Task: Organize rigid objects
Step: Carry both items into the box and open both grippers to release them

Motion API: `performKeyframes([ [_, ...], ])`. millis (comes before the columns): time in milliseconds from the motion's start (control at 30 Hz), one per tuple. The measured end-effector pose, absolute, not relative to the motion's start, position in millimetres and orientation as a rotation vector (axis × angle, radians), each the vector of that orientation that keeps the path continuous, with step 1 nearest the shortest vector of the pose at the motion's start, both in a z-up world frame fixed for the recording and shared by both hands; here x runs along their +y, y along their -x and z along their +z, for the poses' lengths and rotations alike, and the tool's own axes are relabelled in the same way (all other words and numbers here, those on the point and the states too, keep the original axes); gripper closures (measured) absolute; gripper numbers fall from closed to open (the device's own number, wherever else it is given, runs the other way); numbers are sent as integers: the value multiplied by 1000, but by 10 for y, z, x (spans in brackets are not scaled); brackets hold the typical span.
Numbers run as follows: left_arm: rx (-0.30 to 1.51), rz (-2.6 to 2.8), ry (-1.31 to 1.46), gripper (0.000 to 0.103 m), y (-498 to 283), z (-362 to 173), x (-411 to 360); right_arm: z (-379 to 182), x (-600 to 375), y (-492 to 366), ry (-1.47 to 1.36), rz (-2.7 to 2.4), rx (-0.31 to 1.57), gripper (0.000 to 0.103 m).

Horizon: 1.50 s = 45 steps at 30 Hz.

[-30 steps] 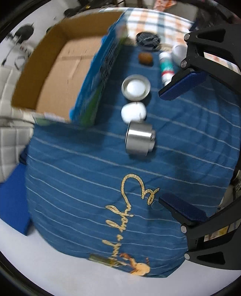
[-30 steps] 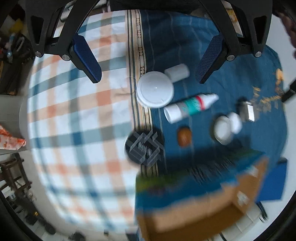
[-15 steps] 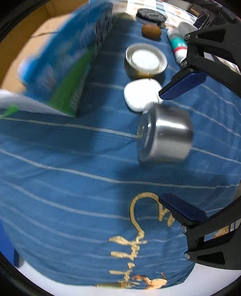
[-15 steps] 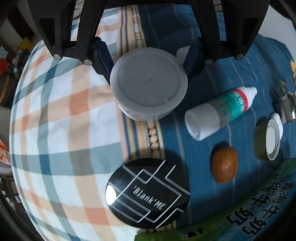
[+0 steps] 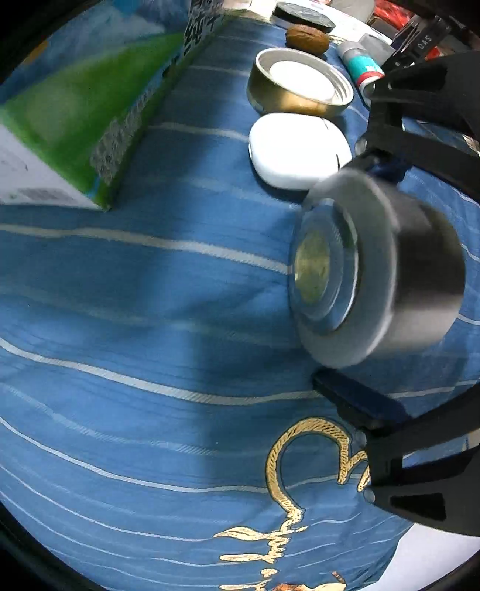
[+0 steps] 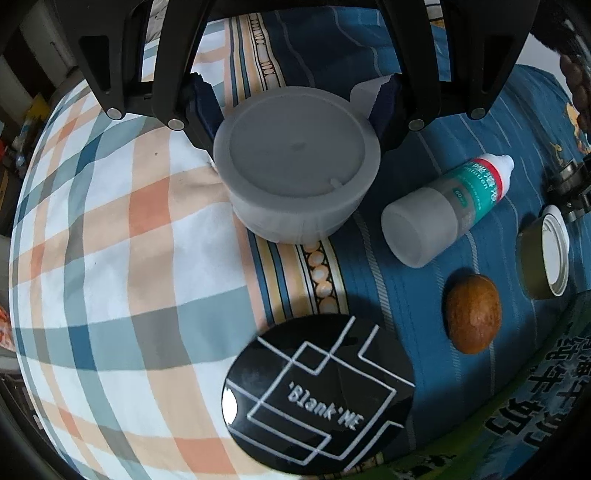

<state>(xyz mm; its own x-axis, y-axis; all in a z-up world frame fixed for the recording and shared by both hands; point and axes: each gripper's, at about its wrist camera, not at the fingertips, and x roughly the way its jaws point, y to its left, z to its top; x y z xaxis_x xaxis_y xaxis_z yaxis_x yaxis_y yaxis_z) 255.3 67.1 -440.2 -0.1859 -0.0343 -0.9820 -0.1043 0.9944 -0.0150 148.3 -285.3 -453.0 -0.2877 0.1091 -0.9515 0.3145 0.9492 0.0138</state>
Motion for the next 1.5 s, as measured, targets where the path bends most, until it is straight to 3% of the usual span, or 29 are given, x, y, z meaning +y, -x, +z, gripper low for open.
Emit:
performKeyframes([
  [33, 1748, 59, 99, 34, -2520, -4337, 671, -4546, -2852, -1467, -299, -211, 1859, 33],
  [533, 1604, 17, 93, 34, -1868, -3488, 523, -4222, -2934, -888, -336, -181, 1807, 35],
  [767, 1513, -92, 151, 34, -1599, -2799, 265, -3679, -2868, -604, -389, -96, 1729, 35],
  [967, 1463, -206, 178, 35, -1885, -2272, 121, -3144, -2870, -613, -471, 23, 1638, 35],
  [1233, 1382, -266, 134, 35, -2805, -1884, -357, -2377, -3073, -1345, -461, 85, 1498, 35],
  [1500, 1345, -268, 80, 35, -3732, -1912, -624, -2535, -2782, -2792, -336, 74, 1459, 35],
])
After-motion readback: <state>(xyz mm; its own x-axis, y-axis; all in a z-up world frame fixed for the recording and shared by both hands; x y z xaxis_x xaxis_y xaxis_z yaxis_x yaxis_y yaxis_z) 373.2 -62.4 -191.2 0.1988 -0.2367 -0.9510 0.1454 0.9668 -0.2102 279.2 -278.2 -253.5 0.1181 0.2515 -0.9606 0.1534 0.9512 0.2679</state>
